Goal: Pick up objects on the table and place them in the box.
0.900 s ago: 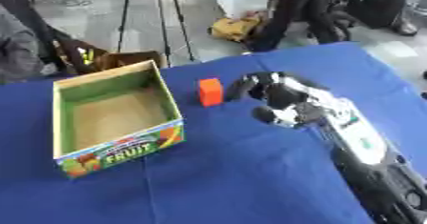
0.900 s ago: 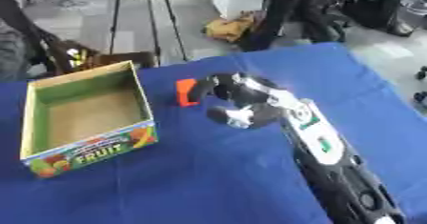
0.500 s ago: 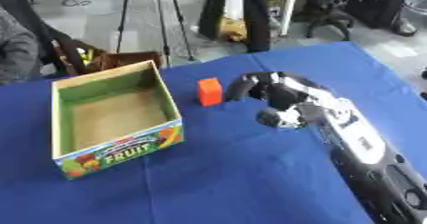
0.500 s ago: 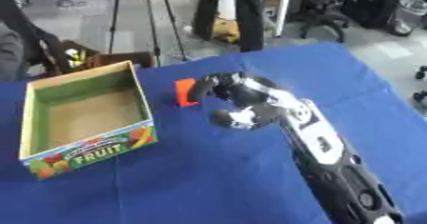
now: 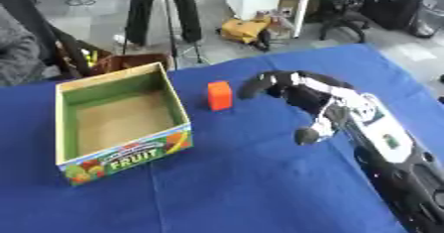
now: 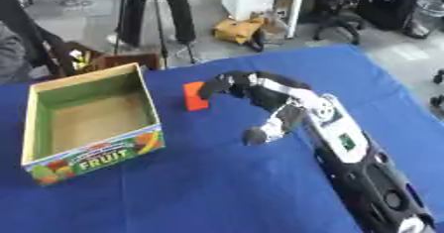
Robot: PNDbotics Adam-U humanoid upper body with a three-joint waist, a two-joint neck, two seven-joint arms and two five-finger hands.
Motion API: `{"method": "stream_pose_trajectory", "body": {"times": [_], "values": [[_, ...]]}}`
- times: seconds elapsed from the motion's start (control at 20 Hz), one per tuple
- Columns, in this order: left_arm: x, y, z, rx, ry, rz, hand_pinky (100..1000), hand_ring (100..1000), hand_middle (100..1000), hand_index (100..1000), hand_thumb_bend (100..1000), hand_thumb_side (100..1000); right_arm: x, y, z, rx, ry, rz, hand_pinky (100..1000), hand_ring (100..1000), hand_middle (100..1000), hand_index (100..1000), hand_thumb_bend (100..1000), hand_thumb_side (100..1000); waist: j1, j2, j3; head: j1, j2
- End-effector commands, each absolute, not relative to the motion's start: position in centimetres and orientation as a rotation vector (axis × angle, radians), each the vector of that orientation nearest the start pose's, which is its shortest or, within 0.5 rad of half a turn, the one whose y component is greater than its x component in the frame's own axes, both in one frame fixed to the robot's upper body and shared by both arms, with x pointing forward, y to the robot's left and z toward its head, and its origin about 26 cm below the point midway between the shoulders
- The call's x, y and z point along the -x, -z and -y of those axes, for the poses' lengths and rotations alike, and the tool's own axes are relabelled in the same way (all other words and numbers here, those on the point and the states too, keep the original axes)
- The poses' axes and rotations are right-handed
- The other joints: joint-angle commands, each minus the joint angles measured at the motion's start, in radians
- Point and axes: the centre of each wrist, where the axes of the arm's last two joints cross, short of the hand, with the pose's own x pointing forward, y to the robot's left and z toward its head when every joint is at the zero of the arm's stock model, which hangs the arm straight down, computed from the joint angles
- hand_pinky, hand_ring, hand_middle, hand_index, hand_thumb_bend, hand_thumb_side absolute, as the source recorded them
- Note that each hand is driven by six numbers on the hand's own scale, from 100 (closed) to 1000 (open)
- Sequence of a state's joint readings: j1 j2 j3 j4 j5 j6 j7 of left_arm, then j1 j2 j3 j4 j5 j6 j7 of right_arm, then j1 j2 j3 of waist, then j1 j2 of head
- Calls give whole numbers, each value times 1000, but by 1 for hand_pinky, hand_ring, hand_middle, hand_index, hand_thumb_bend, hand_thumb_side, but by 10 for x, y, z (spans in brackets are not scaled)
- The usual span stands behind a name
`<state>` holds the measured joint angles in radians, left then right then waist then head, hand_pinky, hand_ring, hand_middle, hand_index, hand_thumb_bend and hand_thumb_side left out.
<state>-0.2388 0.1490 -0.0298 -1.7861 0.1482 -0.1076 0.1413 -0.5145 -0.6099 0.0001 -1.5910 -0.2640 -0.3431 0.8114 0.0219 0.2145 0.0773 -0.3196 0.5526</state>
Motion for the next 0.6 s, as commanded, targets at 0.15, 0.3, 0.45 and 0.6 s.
{"method": "stream_pose_trajectory", "body": {"times": [0.15, 0.3, 0.45, 0.6], "values": [[-320, -128, -233, 91, 38, 2144, 446, 817, 436, 622, 531, 809, -375, -255, 370, 2, -1625, 2012, 994, 928, 905, 851, 712, 527, -10, -8, 28, -35, -12], [-321, -130, -229, 124, 91, 2153, 447, 818, 438, 621, 532, 811, -385, -252, 390, 90, -1652, 1965, 999, 947, 929, 863, 714, 519, -19, -6, 63, -83, -13], [-321, -133, -225, 161, 146, 2161, 449, 819, 441, 622, 533, 812, -397, -239, 412, 146, -1619, 1915, 1000, 972, 957, 877, 722, 503, -29, -7, 114, -142, -15], [-322, -136, -220, 201, 201, 2172, 450, 820, 445, 624, 537, 814, -406, -226, 437, 199, -1554, 1866, 1000, 989, 965, 879, 716, 497, -34, -9, 165, -197, -21]]}}
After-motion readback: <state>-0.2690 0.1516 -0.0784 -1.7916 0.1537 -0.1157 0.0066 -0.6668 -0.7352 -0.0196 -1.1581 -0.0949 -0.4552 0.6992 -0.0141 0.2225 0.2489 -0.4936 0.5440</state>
